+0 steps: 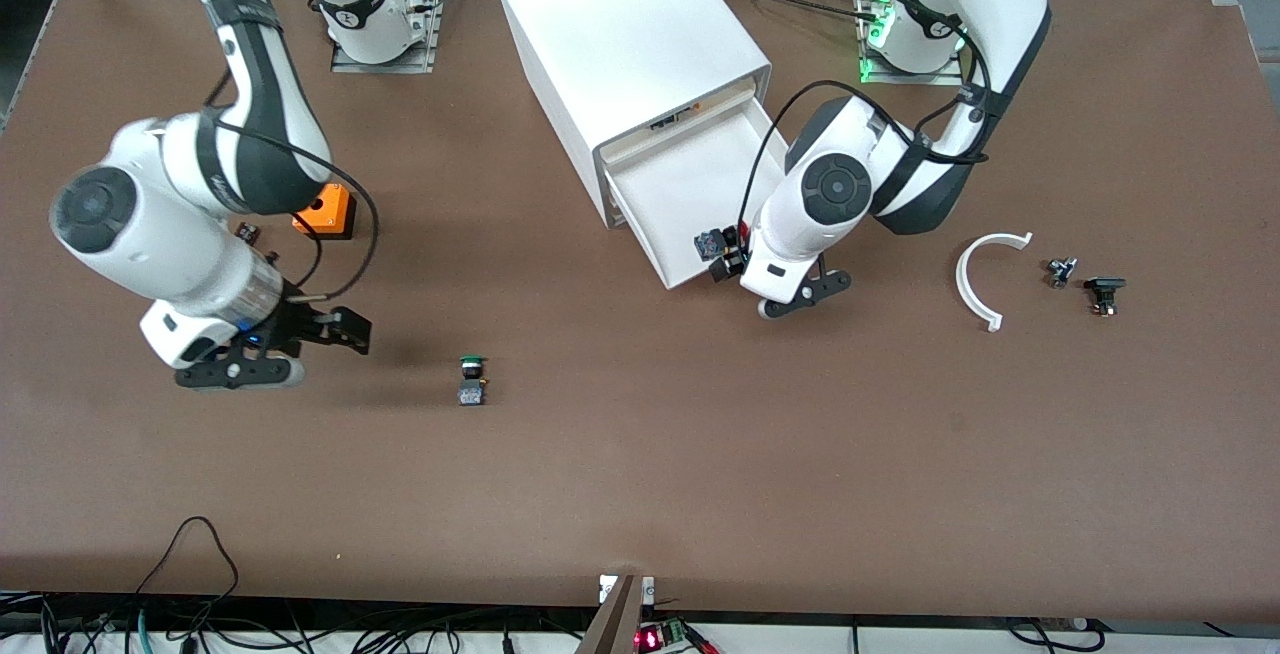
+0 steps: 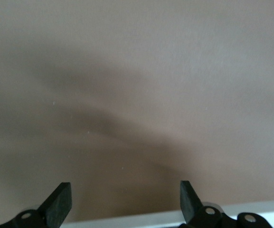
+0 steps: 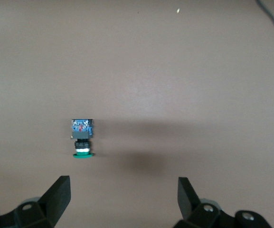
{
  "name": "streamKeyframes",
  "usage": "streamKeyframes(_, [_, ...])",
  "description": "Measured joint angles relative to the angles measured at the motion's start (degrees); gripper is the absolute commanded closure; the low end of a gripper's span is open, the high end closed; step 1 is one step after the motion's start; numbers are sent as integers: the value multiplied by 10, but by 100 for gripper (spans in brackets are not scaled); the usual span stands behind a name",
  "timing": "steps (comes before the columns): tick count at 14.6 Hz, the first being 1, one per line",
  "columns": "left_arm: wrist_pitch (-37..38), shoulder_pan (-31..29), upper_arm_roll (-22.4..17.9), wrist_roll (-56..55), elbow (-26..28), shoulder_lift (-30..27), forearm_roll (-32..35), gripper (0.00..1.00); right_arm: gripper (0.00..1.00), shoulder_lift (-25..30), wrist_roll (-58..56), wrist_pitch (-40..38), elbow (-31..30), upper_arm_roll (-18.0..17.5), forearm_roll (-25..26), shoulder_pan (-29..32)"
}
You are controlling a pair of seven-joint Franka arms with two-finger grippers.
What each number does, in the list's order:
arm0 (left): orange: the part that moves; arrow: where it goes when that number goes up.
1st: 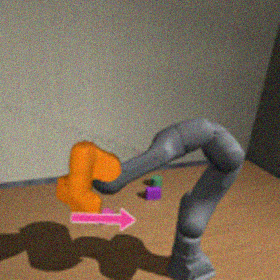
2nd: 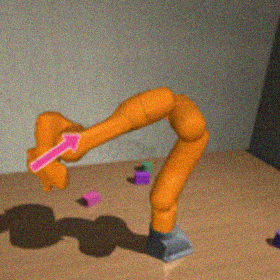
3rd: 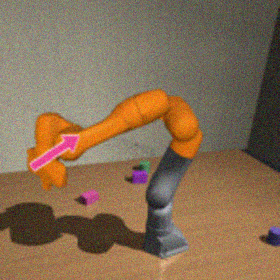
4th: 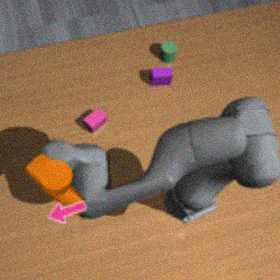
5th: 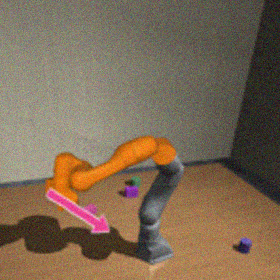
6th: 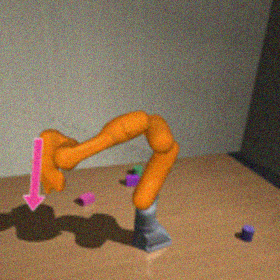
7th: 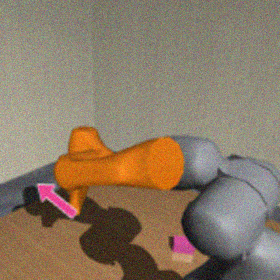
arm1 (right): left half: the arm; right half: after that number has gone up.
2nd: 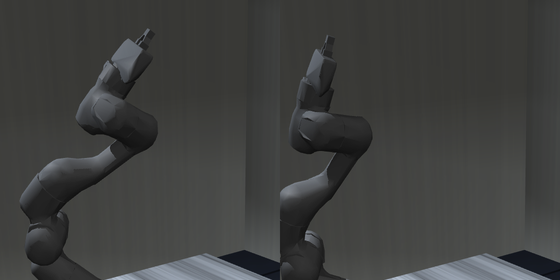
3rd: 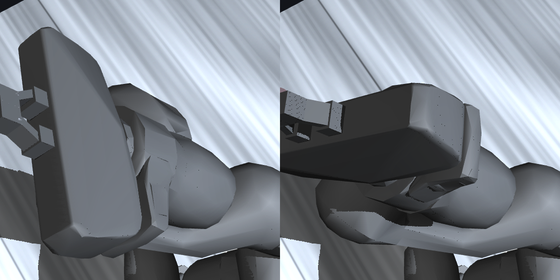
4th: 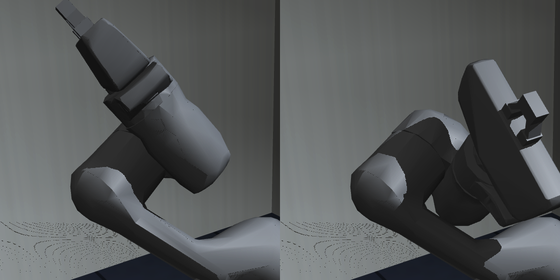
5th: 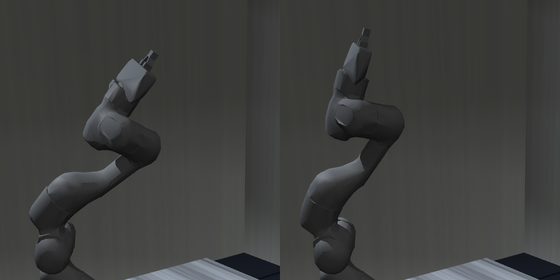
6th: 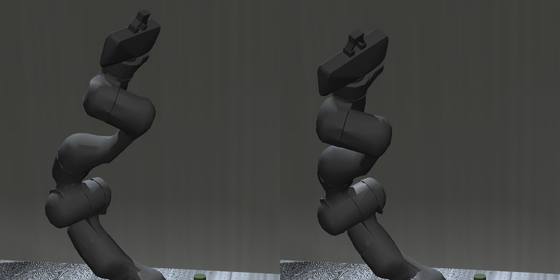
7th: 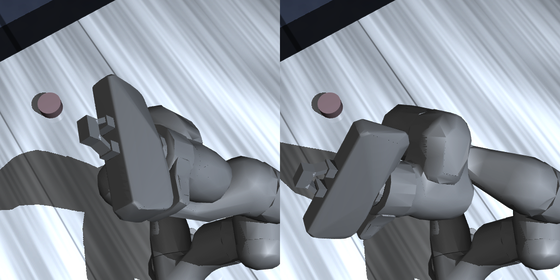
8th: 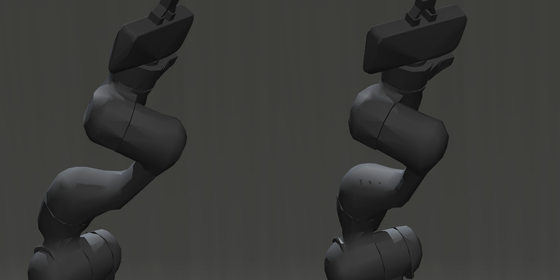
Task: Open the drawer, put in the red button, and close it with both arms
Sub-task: 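Push the drawer shut with the left gripper while the right gripper withdraws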
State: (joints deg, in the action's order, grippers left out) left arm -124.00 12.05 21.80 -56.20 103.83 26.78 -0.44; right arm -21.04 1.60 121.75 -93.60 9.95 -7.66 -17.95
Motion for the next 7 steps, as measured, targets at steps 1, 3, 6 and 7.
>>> streamKeyframes(1, [0, 2, 3, -1, 4, -2, 0, 0, 0, 19, -12, -7, -9, 5, 2, 0])
streamKeyframes(3, [0, 3, 17, -8, 12, -6, 0, 0, 0, 62, -30, -33, -26, 10, 23, 0])
streamKeyframes(6, [0, 3, 48, -26, 35, -22, 1, 0, 0, 121, -32, -93, -34, 6, 52, 4])
streamKeyframes(7, [0, 3, 61, -38, 43, -26, 1, 0, 0, 138, -34, -111, -35, -10, 59, 20])
